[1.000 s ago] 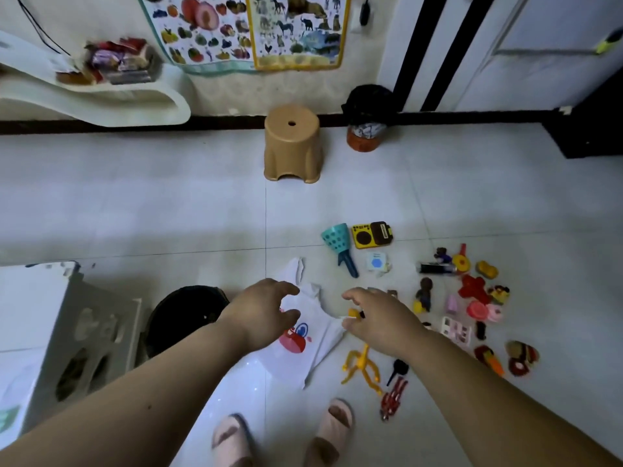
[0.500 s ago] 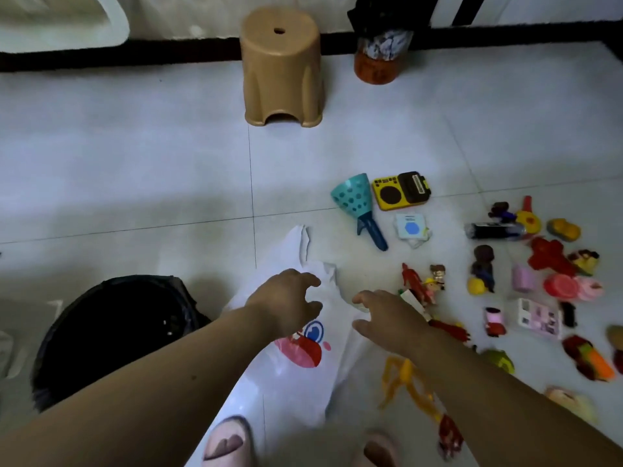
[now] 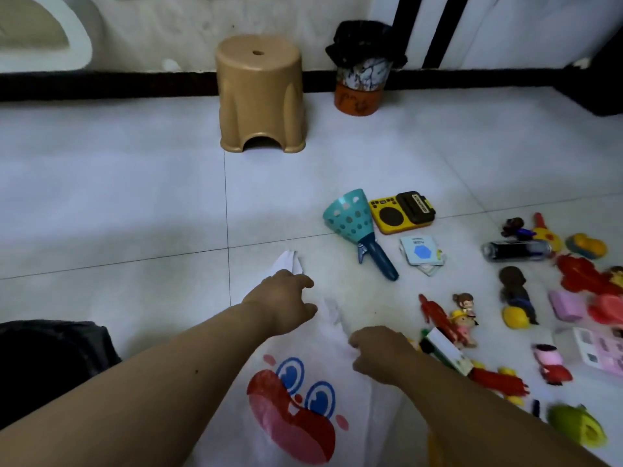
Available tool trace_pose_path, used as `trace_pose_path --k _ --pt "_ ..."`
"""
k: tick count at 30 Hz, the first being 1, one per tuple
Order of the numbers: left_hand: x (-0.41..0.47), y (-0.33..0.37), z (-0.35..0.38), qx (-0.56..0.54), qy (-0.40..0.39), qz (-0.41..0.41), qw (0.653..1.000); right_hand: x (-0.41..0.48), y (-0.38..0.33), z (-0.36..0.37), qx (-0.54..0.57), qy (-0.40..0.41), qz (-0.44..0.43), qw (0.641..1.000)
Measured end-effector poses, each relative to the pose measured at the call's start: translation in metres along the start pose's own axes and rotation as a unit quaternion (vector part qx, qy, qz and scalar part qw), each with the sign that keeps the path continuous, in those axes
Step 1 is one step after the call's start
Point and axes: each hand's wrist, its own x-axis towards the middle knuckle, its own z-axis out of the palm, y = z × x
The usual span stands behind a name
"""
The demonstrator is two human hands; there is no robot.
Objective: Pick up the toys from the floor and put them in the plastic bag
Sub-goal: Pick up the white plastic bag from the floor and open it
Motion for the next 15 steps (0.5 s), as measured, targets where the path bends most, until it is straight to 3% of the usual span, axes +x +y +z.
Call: trace_pose_path --k 3,6,11,15 --pt "0.006 0.0 -0.021 -0.034 0.023 -0.013 0.999 -0.013 -0.007 -0.036 -0.007 0.069 -0.039 0.997" --pt "0.021 0.0 -0.048 -0.064 0.059 -0.025 0.996 -0.03 -0.018 -0.081 -0.094 0.149 -0.097 0.979" --pt "0.052 -0.01 -0.09 -0.146 0.122 -0.036 0.981 -0.062 -0.025 -0.149 -0.228 0.245 -0.167 0.927" --pt "0.063 -0.012 -0.117 -0.286 0.164 -0.079 0.941 -0.08 -0.024 -0.189 -0.306 0.323 -0.2 0.873"
